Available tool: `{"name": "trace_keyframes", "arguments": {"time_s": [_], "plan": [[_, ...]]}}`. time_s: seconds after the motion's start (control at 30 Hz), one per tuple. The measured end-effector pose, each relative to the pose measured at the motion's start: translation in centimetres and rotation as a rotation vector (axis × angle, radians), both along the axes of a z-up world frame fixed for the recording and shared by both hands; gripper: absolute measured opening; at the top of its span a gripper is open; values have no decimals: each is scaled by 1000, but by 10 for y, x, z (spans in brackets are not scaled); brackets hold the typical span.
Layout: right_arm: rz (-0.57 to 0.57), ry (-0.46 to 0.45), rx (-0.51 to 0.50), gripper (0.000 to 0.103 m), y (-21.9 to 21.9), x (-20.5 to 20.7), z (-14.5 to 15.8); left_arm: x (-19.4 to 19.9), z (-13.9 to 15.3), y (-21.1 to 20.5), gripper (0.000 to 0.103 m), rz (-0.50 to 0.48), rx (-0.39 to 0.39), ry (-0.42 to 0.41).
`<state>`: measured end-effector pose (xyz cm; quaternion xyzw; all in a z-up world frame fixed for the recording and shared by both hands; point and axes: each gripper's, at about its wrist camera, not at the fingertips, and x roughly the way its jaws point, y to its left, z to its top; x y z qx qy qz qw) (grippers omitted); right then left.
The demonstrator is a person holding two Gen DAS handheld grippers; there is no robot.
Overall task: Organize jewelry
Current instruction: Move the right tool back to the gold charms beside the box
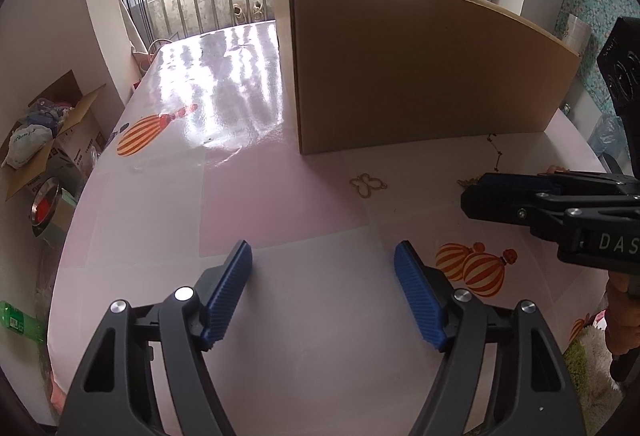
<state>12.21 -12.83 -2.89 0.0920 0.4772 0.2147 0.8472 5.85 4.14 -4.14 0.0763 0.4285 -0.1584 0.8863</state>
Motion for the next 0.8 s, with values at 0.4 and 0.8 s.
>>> {"name": "trace_keyframes", "arguments": {"time_s": [0.4,0.8], "plan": [[22,-111,-216,29,24,1,4,1,0,-1,75,-4,-1,-7],[35,-141,-290,12,38,2,-1,2,-1,-1,77,-4,-2,-10]]}}
